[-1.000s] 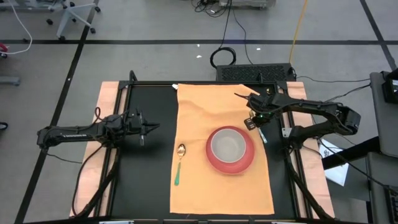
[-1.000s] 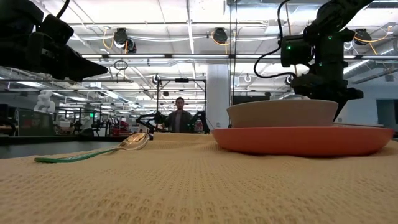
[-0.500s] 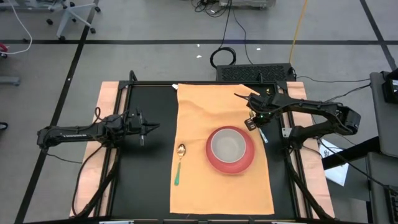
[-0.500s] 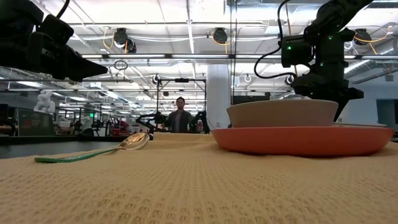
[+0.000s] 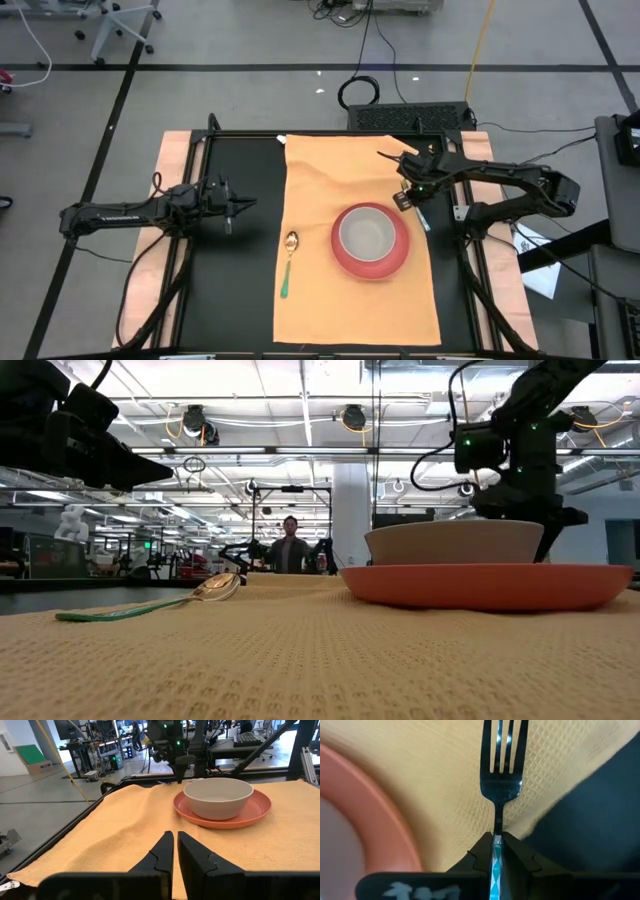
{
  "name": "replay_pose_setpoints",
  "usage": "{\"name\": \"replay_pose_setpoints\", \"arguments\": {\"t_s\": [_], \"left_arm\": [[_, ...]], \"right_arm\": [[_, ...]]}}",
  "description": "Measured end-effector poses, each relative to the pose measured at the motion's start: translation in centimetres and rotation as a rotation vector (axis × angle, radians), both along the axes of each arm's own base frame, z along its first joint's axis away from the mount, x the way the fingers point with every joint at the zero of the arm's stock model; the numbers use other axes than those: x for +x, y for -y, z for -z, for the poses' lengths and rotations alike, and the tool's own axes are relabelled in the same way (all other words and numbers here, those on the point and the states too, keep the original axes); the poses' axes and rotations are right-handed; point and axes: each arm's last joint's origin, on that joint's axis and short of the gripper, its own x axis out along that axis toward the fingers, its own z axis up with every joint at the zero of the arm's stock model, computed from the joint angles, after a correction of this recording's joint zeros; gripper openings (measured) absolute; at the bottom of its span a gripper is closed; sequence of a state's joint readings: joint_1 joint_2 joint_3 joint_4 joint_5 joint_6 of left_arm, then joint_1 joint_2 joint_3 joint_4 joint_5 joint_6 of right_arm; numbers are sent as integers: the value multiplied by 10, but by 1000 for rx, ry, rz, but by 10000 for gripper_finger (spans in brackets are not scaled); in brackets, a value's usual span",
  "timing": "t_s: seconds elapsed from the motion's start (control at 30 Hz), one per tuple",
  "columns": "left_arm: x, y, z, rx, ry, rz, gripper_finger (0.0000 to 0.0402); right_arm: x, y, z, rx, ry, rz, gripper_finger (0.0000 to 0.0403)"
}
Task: Set table place
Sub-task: Put the fork to the right of the plate on the napkin
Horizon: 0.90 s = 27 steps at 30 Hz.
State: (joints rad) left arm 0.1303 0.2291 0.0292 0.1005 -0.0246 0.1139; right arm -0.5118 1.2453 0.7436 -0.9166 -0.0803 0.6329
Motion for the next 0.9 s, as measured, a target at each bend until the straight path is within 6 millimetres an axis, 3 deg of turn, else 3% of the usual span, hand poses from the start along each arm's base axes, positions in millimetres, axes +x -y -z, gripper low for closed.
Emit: {"name": "replay_pose_setpoints", "arguments": {"t_s": [0.43, 0.9], "left_arm": [[0, 0, -1, -4, 12, 0, 31], [0, 0, -3, -18, 37, 0, 31]], "right_arm": [[-16, -9, 36, 18, -29, 21, 25], [-16, -9, 43, -3, 7, -4, 34]]}}
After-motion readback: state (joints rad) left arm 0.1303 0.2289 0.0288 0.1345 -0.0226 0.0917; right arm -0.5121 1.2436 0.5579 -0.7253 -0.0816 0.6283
